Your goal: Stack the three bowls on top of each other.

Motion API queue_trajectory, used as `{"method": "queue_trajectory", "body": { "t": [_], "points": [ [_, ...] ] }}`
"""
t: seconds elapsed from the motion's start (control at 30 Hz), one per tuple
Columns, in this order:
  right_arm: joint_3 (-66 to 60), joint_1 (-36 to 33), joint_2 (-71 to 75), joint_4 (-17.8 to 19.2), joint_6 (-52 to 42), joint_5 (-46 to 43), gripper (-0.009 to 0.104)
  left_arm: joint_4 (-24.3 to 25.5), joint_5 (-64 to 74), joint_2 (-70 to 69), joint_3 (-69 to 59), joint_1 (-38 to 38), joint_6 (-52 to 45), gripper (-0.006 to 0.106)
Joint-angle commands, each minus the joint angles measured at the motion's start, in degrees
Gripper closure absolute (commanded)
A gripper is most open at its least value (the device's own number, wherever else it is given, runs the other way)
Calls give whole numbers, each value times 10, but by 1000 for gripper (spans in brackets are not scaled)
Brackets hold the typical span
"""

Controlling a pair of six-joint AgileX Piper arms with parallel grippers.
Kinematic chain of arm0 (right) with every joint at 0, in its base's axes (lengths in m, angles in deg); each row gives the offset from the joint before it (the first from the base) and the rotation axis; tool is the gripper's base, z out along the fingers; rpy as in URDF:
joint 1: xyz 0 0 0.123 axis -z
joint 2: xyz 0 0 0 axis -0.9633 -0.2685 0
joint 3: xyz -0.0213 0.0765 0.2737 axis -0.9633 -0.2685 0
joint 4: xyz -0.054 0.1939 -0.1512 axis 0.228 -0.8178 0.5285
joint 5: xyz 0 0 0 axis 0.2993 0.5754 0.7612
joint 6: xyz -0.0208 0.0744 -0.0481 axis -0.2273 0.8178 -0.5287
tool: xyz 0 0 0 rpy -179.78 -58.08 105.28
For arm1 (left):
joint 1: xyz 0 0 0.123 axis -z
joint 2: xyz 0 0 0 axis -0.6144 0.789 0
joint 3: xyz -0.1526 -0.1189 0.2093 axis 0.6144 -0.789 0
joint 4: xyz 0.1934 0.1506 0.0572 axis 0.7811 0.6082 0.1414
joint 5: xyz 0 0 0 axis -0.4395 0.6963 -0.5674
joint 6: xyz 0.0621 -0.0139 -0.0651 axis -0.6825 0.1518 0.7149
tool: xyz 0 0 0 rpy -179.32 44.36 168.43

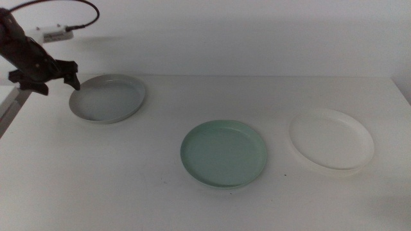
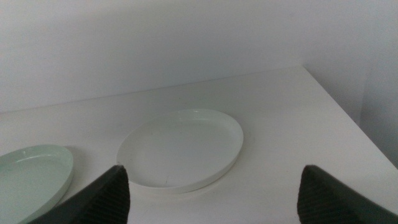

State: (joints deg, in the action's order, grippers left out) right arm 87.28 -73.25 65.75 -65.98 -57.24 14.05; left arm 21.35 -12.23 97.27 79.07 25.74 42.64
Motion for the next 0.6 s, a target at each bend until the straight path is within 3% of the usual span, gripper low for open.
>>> {"method": "queue_trajectory", "body": {
  "t": [0.0,0.2,0.33,0.43,0.57],
  "points": [
    [-2,5,3,6,-2,-6,5,-18,-20,12,7,2,-12,7],
    [-2,5,3,6,-2,-6,5,-35,-24,37,7,2,-23,8],
    [-2,5,3,6,-2,-6,5,-34,-19,41,7,2,-23,19],
    [-2,5,3,6,-2,-6,5,-34,-16,46,7,2,-23,37],
    [-2,5,3,6,-2,-6,5,-61,-10,58,7,2,-23,72]
  ]
}}
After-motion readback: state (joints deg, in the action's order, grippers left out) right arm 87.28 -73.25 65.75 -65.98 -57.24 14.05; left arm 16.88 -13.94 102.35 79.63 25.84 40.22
